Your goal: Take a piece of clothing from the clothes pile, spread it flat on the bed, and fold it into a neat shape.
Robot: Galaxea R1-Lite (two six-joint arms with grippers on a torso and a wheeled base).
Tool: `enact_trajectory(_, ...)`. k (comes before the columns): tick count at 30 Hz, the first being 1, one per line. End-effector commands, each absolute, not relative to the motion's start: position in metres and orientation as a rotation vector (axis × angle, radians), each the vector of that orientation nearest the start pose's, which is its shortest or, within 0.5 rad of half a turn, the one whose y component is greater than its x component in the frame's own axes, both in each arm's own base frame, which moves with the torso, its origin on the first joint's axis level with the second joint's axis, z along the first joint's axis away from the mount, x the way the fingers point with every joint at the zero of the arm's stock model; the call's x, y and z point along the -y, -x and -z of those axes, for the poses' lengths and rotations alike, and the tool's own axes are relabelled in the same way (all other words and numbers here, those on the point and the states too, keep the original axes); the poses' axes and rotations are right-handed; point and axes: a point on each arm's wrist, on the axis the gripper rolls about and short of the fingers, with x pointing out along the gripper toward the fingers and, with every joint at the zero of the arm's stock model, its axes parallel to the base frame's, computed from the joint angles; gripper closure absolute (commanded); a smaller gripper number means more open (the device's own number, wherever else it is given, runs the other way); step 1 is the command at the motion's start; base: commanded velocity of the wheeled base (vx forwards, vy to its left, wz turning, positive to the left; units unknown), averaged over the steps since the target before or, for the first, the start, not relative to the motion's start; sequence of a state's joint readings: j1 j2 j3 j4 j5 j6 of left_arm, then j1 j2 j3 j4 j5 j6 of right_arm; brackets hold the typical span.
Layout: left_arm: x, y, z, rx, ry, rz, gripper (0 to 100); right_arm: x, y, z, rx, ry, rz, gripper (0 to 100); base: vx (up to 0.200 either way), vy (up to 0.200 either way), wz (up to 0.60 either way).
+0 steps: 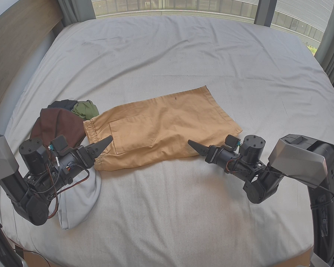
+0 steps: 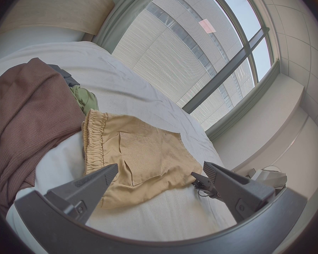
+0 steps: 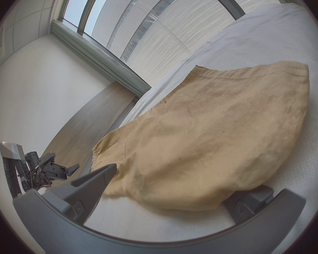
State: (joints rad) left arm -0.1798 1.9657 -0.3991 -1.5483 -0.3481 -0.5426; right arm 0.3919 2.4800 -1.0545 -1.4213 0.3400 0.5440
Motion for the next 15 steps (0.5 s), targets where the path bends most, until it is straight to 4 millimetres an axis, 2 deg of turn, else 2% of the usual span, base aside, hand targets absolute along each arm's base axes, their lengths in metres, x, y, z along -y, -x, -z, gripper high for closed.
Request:
enact_trajectory(1, 0.0598, -0.2866, -0.1008, -0.161, 0.532, 0.510, 0, -0.1784, -0.4028, -0.0163, -0.203, -0.521, -0.709, 0, 0.000, 0.000, 0.00)
enact_trajectory(11, 0.0599, -0.2869, -0.0999, -0.164, 0.532, 0.509, 0, -0.1802, -0.4092, -0.0147, -0.174, -0.528, -0.677, 0, 0.000, 0.000, 0.00)
enact_trajectory(12, 0.0598, -0.2866, -0.0996, -0.166, 0.532, 0.508, 0, -0.1801, -0.4090, -0.0144, -0.176, -0.528, -0.676, 100, 0.000, 0.000, 0.00)
enact_trajectory(15, 0.0598, -0.2866, -0.0996, -0.166, 0.534, 0.508, 0, -0.1805, -0.4082, -0.0138, -0.179, -0.527, -0.677, 100, 0.000, 0.000, 0.00)
